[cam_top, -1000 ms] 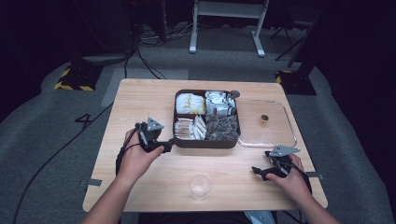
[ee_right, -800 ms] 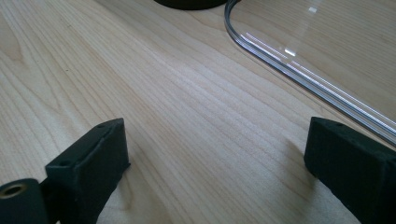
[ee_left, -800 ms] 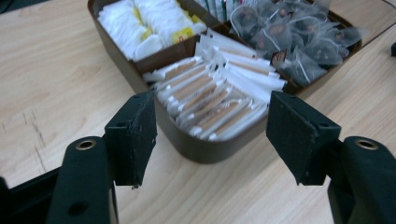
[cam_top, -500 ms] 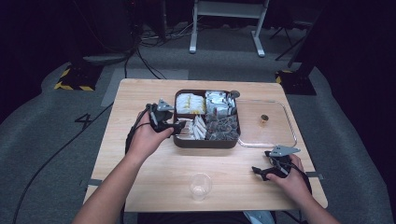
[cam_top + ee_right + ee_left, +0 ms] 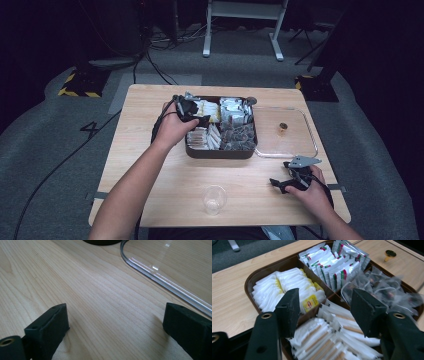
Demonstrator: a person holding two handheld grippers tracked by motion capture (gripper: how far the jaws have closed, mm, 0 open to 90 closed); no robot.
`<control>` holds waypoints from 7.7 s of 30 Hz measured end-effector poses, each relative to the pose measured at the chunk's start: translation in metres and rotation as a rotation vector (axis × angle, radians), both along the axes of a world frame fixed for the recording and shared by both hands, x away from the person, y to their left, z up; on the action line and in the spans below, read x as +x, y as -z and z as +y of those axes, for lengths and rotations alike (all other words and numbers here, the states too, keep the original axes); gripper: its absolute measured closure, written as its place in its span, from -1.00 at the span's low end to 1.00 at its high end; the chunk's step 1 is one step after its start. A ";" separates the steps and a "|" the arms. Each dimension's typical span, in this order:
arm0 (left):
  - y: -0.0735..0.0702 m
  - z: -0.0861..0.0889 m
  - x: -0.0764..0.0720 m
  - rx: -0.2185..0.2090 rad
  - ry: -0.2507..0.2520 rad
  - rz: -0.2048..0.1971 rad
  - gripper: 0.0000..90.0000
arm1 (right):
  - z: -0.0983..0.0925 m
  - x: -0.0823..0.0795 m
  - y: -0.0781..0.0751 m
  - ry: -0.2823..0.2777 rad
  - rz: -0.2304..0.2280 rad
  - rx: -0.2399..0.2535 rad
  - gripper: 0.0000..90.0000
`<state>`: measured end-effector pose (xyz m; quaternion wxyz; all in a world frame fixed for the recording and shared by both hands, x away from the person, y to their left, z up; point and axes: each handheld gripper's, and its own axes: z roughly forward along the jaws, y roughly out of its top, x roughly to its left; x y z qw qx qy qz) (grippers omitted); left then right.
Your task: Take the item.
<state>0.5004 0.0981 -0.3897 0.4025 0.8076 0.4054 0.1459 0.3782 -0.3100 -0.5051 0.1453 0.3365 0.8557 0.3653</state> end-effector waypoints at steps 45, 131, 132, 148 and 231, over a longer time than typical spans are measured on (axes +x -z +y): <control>0.060 -0.026 0.073 0.111 0.059 0.164 0.62 | 0.000 0.000 0.000 0.000 0.000 0.000 -0.86; -0.021 -0.011 0.010 0.031 0.189 -0.012 1.00 | 0.000 0.000 0.000 0.000 -0.001 0.000 -0.86; -0.023 -0.010 0.007 0.030 0.193 -0.015 1.00 | 0.000 0.000 0.000 0.000 -0.001 0.000 -0.86; -0.049 -0.006 -0.059 -0.020 0.262 -0.044 1.00 | 0.000 0.000 0.000 0.000 -0.001 0.000 -0.86; 0.007 0.012 -0.206 -0.118 0.387 -0.078 0.03 | 0.000 0.000 0.000 0.000 -0.001 0.000 -0.86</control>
